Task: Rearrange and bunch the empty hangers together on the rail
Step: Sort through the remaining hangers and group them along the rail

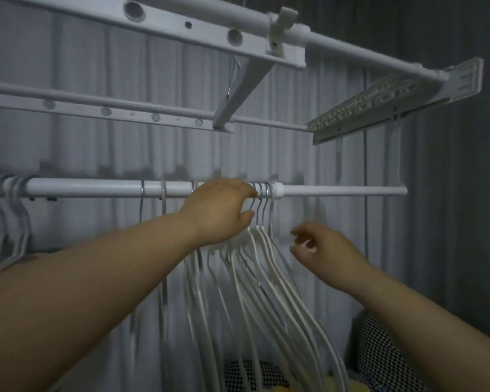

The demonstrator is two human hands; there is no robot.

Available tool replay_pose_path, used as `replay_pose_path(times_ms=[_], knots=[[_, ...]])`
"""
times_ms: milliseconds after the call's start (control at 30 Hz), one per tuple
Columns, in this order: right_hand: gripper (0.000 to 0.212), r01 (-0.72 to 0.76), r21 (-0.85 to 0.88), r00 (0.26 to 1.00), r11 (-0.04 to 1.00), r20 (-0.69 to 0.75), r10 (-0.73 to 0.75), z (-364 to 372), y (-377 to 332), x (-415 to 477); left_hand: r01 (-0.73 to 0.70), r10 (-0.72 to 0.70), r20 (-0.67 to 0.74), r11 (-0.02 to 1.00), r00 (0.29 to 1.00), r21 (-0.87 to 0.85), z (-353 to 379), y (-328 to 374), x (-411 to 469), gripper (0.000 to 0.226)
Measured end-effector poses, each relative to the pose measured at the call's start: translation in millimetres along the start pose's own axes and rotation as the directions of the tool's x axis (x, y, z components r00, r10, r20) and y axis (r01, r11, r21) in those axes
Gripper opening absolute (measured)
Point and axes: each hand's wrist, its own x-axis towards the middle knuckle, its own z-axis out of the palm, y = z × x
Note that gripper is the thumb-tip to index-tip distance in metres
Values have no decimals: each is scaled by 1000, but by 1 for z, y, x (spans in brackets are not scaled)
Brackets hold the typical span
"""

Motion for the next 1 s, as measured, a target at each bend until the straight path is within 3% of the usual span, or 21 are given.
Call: replay_pose_path(times_ms=[133, 233, 367, 767, 1000], knots=[[39, 91, -68, 983, 994, -156, -100, 0, -3, 37, -14, 14, -30, 1000, 999, 1, 14, -1, 34, 38], [48, 133, -93, 969, 987, -196, -149, -3, -4, 63, 15, -14, -32, 999, 999, 44, 26, -4, 54, 46], [54, 192, -8, 971, 981, -143, -191, -2, -1, 85, 8, -8, 2, 998, 1000, 68, 34, -10, 70, 49], [38, 332, 111, 942, 937, 4, -334, -7, 14, 109, 157, -156, 39, 987, 987, -23, 31, -10, 66, 36], [41, 410, 13, 912, 912, -22, -410, -4, 21, 108, 211, -212, 32, 977, 977, 23, 27, -18, 54, 34]])
